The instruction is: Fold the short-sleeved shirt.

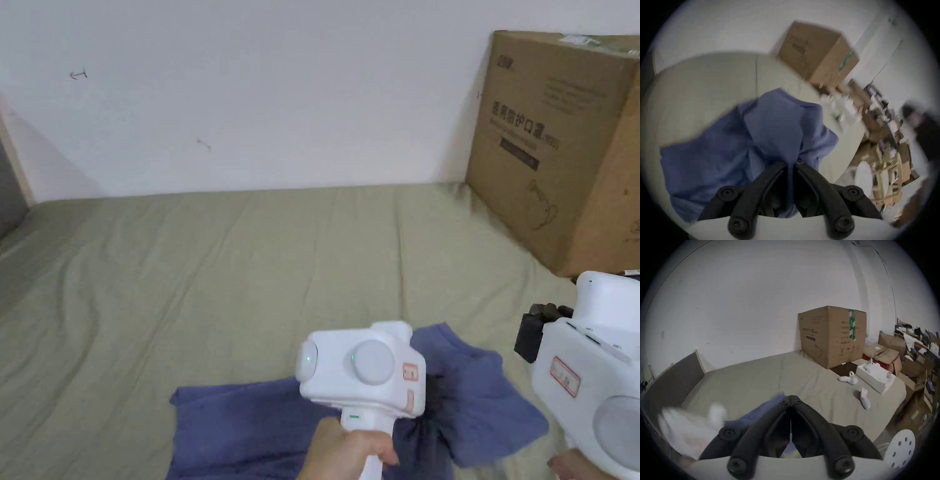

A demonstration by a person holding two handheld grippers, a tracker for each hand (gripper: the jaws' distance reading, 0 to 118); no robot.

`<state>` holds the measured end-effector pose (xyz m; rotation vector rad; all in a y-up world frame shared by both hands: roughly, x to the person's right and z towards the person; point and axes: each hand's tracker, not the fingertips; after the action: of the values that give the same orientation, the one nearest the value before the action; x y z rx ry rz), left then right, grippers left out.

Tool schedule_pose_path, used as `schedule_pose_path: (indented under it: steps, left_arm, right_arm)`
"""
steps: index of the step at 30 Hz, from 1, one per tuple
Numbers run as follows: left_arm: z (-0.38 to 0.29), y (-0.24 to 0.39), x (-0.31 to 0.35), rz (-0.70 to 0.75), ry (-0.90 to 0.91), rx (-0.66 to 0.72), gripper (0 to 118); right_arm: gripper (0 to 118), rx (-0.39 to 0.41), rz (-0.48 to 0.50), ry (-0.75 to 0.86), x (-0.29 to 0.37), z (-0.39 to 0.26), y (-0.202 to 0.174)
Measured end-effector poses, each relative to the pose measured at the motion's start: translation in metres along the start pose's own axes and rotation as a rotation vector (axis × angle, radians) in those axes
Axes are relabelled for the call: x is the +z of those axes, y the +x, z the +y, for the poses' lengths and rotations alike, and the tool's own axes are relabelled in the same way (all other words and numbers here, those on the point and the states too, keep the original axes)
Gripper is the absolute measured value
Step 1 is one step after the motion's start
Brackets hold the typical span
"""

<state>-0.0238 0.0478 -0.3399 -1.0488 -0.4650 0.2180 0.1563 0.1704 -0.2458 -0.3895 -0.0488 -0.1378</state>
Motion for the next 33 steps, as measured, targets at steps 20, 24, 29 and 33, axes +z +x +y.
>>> schedule_pose_path:
  steps: [20,24,29,33]
  left_arm:
    - [-0.019,-0.088,0.083,0.13,0.154,0.147,0]
    - [-0.054,-0.138,0.082,0.29,0.088,0.21,0]
    - [-0.085,-0.171,0.089,0.274,0.101,0.308,0]
    - [-0.074,-0.192,0.107,0.306,0.125,0.311,0]
  right_arm:
    - [0,0.067,0.084,-0.105,-0.023,-0.023,-0.038]
    - [0,0.087,0.12,-0.137,-0.033,-0.034,-0.054]
    - [0,0.117,0.165,-0.188,-0.051,-0.046,-0.078]
    - [0,0.164,0.189,-0.213,-0.061,-0.053,-0.093]
